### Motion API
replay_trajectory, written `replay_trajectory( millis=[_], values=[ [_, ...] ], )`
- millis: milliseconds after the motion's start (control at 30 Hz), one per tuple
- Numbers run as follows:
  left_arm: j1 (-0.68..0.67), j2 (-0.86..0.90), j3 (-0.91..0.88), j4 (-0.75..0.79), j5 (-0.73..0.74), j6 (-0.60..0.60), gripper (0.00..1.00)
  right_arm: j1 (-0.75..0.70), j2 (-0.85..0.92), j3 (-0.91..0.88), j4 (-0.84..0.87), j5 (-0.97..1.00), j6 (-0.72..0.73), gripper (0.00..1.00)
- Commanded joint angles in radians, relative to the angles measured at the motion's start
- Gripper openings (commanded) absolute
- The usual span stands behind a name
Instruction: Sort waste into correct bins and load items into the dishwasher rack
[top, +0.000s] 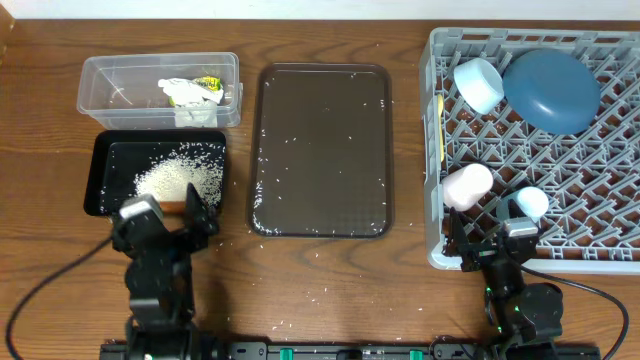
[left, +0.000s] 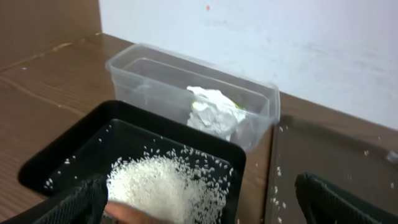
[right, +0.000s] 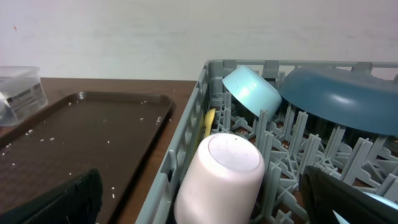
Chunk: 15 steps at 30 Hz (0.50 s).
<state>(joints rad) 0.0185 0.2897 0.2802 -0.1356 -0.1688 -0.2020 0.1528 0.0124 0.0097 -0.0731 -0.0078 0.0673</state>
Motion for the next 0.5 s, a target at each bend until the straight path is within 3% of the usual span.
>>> replay_trajectory(
  millis=[0, 100, 267, 467],
  values=[
    [-0.009, -0.082, -0.051, 0.019, 0.01, 0.046, 0.98, -0.005, -0.007, -0.004, -0.001, -0.007, 0.006, 0.99],
    [-0.009, -0.134, -0.086, 0.03, 0.017, 0.058, 0.98, -0.005, -0.007, -0.004, -0.001, -0.007, 0.006, 0.99],
    [-0.009, -0.182, -0.151, 0.131, 0.084, 0.177, 0.98, -0.005, -0.007, -0.004, -0.001, -0.007, 0.006, 0.99],
    [-0.009, -0.254, -0.214, 0.169, 0.084, 0.18, 0.98, -0.005, -0.007, -0.004, -0.001, -0.007, 0.006, 0.99]
  ],
)
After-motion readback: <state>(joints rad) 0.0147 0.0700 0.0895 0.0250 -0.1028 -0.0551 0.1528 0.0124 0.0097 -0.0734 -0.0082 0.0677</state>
